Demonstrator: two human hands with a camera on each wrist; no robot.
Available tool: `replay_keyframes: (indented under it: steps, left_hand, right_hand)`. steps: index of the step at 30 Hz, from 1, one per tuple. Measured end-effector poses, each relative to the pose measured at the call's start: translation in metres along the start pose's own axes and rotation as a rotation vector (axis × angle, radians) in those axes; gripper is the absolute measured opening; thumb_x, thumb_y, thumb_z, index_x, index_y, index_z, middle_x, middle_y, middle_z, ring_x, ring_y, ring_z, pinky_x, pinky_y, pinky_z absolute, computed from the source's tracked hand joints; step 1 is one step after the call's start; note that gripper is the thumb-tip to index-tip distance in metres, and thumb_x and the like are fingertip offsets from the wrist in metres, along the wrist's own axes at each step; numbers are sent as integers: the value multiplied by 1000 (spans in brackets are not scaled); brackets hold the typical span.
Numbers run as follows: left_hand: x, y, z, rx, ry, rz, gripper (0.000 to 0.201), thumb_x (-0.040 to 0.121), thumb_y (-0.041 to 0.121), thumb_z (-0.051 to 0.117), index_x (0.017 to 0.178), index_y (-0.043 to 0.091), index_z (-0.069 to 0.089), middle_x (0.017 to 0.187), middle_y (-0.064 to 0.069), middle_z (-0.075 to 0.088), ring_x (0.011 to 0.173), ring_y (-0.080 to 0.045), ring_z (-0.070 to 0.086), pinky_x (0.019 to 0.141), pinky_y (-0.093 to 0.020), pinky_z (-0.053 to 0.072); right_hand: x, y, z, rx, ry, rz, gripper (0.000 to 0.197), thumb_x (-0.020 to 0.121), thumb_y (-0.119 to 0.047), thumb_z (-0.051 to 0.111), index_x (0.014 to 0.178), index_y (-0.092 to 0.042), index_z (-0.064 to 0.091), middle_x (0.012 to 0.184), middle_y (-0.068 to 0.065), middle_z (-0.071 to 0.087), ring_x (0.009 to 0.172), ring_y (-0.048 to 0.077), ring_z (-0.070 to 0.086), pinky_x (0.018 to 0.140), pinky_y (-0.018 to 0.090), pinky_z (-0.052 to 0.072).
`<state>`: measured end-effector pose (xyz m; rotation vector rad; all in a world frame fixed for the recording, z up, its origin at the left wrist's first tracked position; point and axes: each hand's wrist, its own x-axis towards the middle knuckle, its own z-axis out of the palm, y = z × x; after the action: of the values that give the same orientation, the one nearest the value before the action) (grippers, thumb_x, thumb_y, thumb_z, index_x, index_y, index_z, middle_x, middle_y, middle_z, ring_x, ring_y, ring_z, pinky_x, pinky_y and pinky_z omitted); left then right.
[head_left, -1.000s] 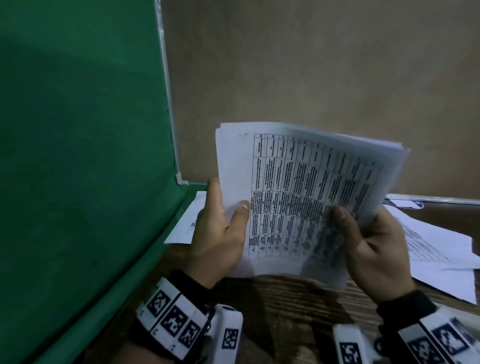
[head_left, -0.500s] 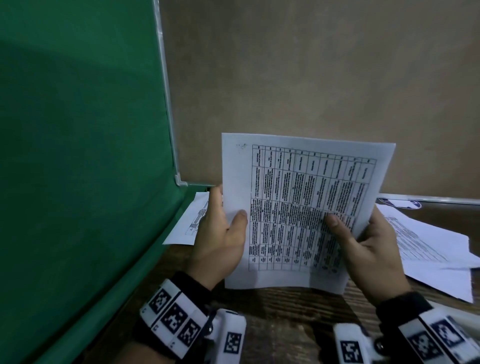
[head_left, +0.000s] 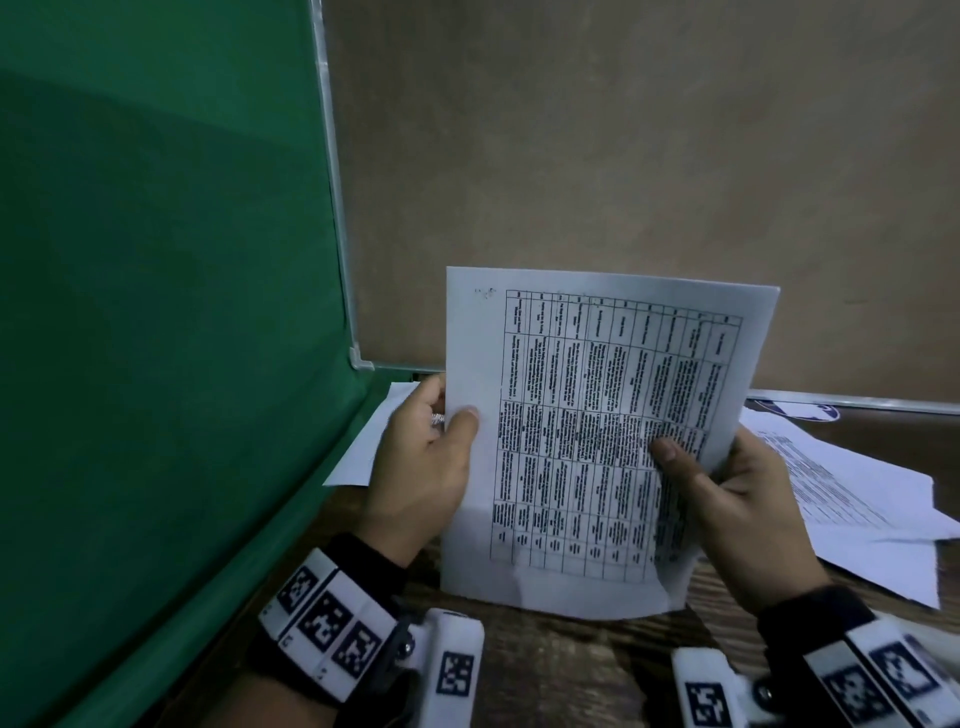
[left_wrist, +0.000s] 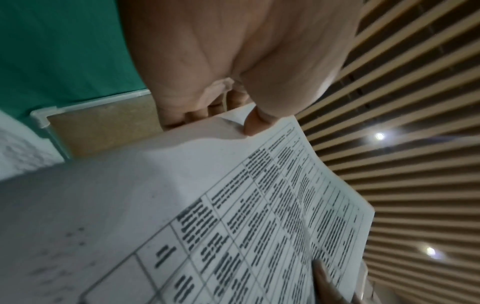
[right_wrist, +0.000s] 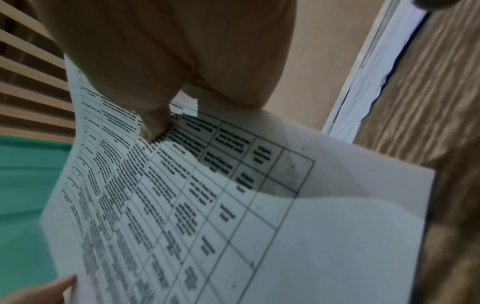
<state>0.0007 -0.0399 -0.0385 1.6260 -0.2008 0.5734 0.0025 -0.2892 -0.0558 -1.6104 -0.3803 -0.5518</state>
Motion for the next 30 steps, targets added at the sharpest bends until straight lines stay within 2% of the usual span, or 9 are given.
replay_keyframes:
  steps: [5,7,10,15,17,20,22,24,30]
  left_hand:
    - [6,-5,-5,-133,17,-42,22,91,10,66,106,19,79,105,-5,80,101,-30,75,100,-57,56]
    - [6,-10,-6,-123,-2,-60,23,94,7,66,110,15,79,109,-5,80,106,-29,75,103,-57,54]
    - [6,-21,-6,-23,-42,-53,25,92,11,65,112,17,79,110,2,80,109,-26,74,103,-56,54]
    - [11,-40,-7,107,-27,-127,31,83,19,64,92,44,79,101,11,80,102,-24,76,99,-54,57]
    - [12,-44,-7,105,-18,-147,31,85,15,64,88,43,79,99,9,81,103,-28,75,97,-55,58]
    - [15,-44,-10,90,-1,-193,38,94,-1,61,86,32,79,97,6,81,101,-29,76,97,-55,58]
    - [16,-44,-10,95,-10,-206,34,95,-3,59,90,25,77,97,3,81,101,-31,75,95,-56,58]
    - [16,-43,-10,85,-16,-180,30,93,-1,59,93,23,76,97,1,81,100,-33,75,95,-58,58]
    - [13,-37,-7,84,-103,-112,54,90,5,53,133,37,64,105,5,79,98,-32,75,94,-60,57]
  right_hand:
    - [1,-12,-4,-28,-56,162,21,90,-28,70,104,-13,72,95,6,80,89,27,76,75,37,63]
    - [3,-17,-12,-240,-38,188,23,92,-32,73,110,-17,70,90,0,80,82,20,77,73,35,61]
    - [5,-21,-38,-777,-89,257,57,85,-52,77,129,-23,59,103,-1,75,87,17,71,81,37,54]
    - [19,-43,-67,-1470,-652,552,76,77,-67,77,132,-16,63,127,2,66,116,22,61,94,33,47]
    - [19,-40,-71,-1595,-803,615,57,73,-64,83,101,-15,74,103,0,73,93,18,68,81,31,52]
    - [14,-28,-73,-1632,-861,656,41,82,-45,79,64,-14,61,66,-4,62,59,11,56,60,26,46]
    - [14,-26,-72,-1643,-889,634,39,93,-42,68,65,-16,58,68,-4,59,60,11,54,58,22,44]
    - [16,-30,-72,-1571,-851,589,32,96,-47,62,82,-19,66,86,-3,68,79,14,63,73,26,51]
    - [32,-51,-33,-598,-284,174,30,96,-43,65,84,-17,72,76,4,77,72,24,73,75,46,56]
